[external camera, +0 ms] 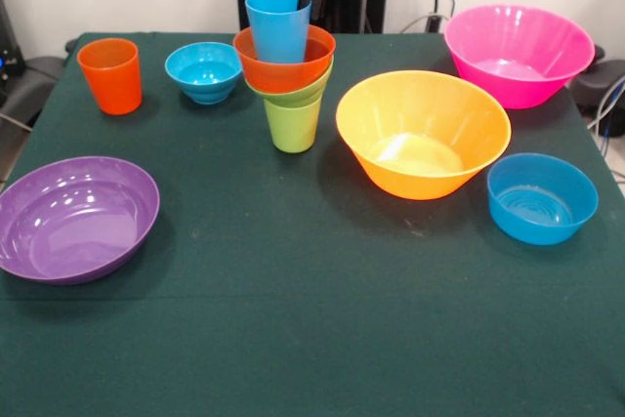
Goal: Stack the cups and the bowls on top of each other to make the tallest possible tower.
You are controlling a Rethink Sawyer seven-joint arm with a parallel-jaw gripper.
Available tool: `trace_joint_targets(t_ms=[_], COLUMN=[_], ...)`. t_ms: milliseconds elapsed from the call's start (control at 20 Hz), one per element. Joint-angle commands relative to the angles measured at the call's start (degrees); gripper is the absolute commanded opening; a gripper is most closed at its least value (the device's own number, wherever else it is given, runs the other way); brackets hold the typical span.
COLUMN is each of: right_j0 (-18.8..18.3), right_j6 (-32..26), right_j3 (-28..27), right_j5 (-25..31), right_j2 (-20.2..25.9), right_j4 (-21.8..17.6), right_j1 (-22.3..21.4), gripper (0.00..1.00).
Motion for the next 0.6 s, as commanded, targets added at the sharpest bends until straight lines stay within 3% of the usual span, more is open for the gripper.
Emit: trace_joint_targets(t_ms=[50, 600], right_j0=[0.7, 0.7], right_j6=[8.4, 8.7], right_j3=[1.8, 2.0], right_j5=[-3.4, -3.7], right_j2=[2.5, 2.7], right_j4=[1.3, 1.9], right_j1=[2.4, 2.4], gripper=[0.0, 0.0])
